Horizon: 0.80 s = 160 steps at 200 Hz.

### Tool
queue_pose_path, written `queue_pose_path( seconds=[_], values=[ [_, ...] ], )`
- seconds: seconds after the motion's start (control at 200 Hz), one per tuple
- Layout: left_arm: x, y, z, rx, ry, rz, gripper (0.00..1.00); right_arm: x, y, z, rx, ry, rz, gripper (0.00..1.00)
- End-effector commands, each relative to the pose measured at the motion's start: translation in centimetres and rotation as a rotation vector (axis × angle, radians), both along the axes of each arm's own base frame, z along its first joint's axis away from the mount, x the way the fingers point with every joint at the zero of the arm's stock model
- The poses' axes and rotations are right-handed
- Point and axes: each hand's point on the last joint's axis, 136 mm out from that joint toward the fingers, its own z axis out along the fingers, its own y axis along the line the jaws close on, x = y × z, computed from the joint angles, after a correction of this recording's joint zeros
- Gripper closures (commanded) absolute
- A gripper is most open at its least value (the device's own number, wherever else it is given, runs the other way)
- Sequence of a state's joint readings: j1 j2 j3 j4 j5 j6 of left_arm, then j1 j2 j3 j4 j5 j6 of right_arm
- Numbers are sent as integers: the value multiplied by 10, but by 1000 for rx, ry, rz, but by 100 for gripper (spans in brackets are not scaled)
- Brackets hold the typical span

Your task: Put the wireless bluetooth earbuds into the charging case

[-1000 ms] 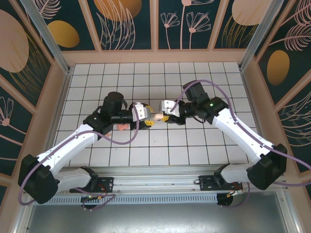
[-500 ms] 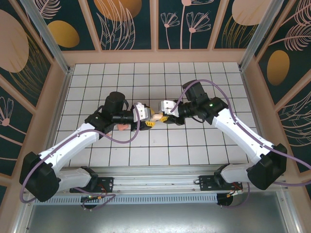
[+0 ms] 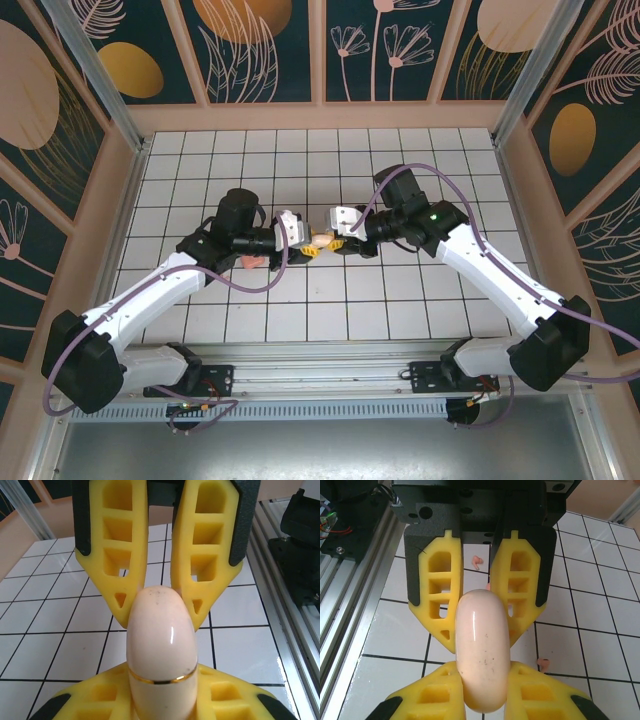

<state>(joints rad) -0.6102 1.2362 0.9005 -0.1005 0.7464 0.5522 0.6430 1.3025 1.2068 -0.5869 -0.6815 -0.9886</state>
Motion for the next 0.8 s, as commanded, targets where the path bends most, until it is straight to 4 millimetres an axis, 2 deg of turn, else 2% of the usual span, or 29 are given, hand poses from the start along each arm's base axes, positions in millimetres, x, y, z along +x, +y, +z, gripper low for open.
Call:
queue_pose_path(
  seconds=[0.0, 0.205, 0.39, 0.551, 0.796],
  values=[
    [-5, -7, 19, -59, -25, -48, 68, -2, 5, 5, 28, -19, 18, 84],
    [-5, -7, 20, -64, -26, -47, 66, -1, 6, 5, 28, -27, 12, 84],
    [-6, -6, 23, -69, -31, -44, 82, 0, 5, 3, 28, -22, 6, 84],
    [-5, -5, 18, -55, -31, -36, 83, 4, 8, 11, 62, -12, -23, 66],
    [-3, -4, 12, -36, -25, -26, 85, 8, 8, 23, 110, -27, -38, 64]
  ],
)
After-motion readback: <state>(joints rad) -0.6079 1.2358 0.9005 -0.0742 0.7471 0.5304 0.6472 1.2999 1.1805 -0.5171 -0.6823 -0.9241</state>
